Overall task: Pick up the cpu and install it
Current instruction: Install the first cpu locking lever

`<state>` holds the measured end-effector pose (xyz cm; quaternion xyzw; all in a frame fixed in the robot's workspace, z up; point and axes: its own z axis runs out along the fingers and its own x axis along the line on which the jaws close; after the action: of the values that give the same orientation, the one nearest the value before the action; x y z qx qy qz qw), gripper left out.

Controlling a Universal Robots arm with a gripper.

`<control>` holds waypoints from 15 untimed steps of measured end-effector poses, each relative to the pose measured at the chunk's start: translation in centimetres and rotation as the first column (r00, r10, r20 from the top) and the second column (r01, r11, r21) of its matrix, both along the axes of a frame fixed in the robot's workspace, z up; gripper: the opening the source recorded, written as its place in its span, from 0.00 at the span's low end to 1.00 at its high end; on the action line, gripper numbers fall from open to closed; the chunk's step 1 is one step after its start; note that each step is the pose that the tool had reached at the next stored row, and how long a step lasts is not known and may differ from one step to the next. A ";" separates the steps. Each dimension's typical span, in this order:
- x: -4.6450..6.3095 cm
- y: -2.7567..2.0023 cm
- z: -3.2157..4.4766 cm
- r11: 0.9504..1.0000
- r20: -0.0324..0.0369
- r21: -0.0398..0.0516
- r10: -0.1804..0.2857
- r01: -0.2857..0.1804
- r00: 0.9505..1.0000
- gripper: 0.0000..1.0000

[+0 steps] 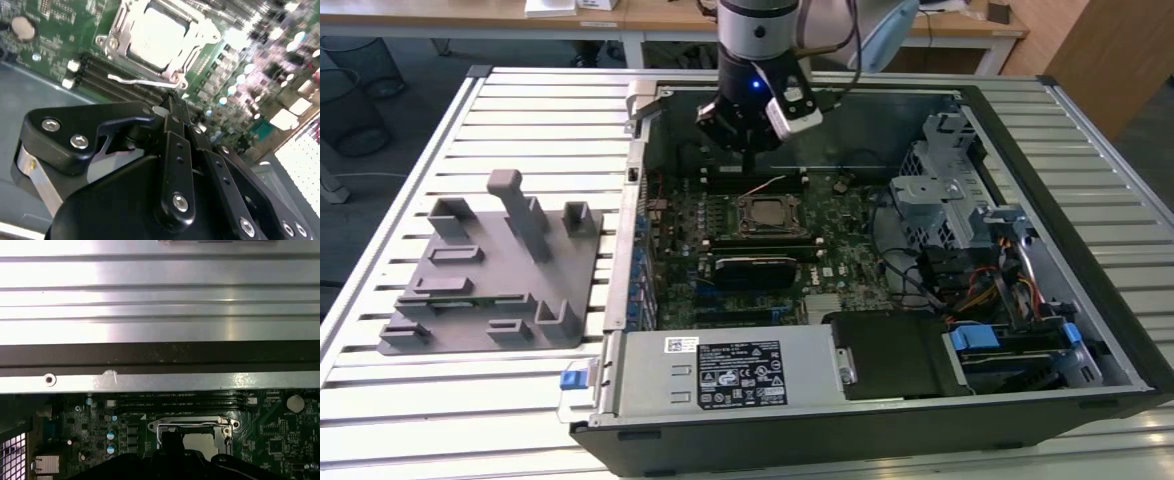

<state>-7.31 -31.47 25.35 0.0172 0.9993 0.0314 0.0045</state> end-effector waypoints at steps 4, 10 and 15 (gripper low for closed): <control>0.0 -0.23 -0.23 1.000 0.001 0.012 0.000 0.000 1.000 0.11; 0.7 -0.22 -0.95 1.000 0.001 0.010 0.019 -0.020 1.000 0.11; 1.5 0.02 -1.40 1.000 0.001 0.009 0.019 -0.019 1.000 0.11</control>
<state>-5.77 -31.44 23.95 0.0075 0.9993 0.0358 0.0044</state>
